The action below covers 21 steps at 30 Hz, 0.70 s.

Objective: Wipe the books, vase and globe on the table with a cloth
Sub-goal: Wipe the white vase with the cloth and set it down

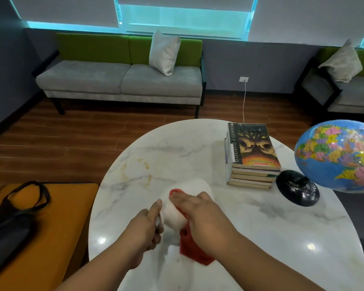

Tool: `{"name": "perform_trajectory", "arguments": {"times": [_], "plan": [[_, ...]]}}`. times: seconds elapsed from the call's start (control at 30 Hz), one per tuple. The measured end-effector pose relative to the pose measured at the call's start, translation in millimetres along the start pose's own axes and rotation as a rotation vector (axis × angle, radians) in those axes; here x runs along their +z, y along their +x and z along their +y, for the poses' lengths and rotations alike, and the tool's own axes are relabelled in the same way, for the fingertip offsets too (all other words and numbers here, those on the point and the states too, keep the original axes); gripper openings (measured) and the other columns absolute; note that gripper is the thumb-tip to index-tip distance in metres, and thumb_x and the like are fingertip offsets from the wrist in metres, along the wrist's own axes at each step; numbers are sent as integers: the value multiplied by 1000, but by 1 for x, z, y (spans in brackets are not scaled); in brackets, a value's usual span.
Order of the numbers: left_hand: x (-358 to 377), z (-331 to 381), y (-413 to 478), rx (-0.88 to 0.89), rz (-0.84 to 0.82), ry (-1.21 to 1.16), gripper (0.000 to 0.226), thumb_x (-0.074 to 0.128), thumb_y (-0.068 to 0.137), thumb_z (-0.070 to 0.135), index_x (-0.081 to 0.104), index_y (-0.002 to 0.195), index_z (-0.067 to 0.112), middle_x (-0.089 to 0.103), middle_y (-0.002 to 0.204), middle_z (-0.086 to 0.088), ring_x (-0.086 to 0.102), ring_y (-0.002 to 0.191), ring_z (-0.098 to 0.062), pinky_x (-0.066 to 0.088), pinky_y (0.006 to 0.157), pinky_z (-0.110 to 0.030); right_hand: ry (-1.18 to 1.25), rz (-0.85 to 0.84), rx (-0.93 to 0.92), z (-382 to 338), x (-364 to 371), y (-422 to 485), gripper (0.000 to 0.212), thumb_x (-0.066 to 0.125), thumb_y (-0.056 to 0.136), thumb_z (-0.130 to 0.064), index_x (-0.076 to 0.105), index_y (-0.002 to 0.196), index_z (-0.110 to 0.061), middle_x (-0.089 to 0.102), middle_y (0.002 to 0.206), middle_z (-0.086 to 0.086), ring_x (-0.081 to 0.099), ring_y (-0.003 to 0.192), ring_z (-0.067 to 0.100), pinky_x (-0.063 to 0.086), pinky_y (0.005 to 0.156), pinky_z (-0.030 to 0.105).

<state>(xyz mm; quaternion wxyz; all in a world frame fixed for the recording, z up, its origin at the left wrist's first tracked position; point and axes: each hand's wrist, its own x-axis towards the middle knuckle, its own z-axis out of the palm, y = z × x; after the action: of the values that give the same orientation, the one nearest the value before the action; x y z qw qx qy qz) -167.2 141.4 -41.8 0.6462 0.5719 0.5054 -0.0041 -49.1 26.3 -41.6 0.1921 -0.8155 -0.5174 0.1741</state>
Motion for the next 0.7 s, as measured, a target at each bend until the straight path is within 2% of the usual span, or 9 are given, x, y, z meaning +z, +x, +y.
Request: {"name": "perform_trajectory", "arguments": {"times": [0.07,0.13,0.2,0.23,0.3,0.37,0.53,0.6,0.7], "plan": [[-1,-3,0,34,3,59,53,31,98,55,49,96,5,51,75,-10,40,58,-19,37,56,-28,123,28,86,11,1,3,71,48,76,-28,33,143,-46,42,144,-13,45,121,13,31,112,27],[-4,-11,0,147,21,153,46,33,98,53,49,103,9,55,84,-7,48,65,-18,42,61,-27,130,28,88,12,0,3,73,57,76,-21,36,142,-44,42,144,-11,44,125,14,27,114,25],[-8,-18,0,272,25,242,31,49,94,47,43,111,21,57,94,-2,57,74,-17,46,63,-24,108,43,53,10,0,4,72,56,81,-11,37,143,-41,41,146,-14,40,126,11,26,113,21],[-8,-21,1,310,40,317,35,58,91,43,38,115,27,57,97,0,60,77,-15,47,63,-22,106,40,45,9,-1,4,70,54,84,-9,37,144,-40,40,147,-15,38,126,10,26,112,20],[-8,-24,3,371,97,445,45,66,86,37,33,117,31,59,93,4,61,76,-11,46,60,-18,123,20,59,9,0,4,63,48,85,-18,38,143,-40,41,146,-15,38,127,9,23,112,16],[-8,-26,4,412,140,490,45,66,86,34,34,118,29,60,89,5,61,73,-10,46,59,-17,152,44,108,17,1,5,59,39,85,-25,40,141,-42,44,144,-11,41,127,9,19,110,12],[-9,-28,8,459,151,496,41,65,87,34,35,115,30,60,85,4,60,72,-10,47,59,-17,132,150,242,47,-10,7,57,46,91,-8,44,141,-35,49,141,-1,44,129,19,22,109,15],[-9,-28,9,467,158,489,38,64,88,34,36,114,28,60,83,2,59,71,-11,45,56,-16,128,129,188,34,-10,2,54,45,94,-15,39,143,-39,49,132,-3,47,122,18,27,106,16],[-9,-27,11,444,169,477,35,62,89,36,39,113,24,60,82,1,59,71,-12,44,56,-17,108,76,24,8,-2,-7,56,42,96,-12,37,144,-39,44,142,-16,40,124,10,24,106,12]]}}
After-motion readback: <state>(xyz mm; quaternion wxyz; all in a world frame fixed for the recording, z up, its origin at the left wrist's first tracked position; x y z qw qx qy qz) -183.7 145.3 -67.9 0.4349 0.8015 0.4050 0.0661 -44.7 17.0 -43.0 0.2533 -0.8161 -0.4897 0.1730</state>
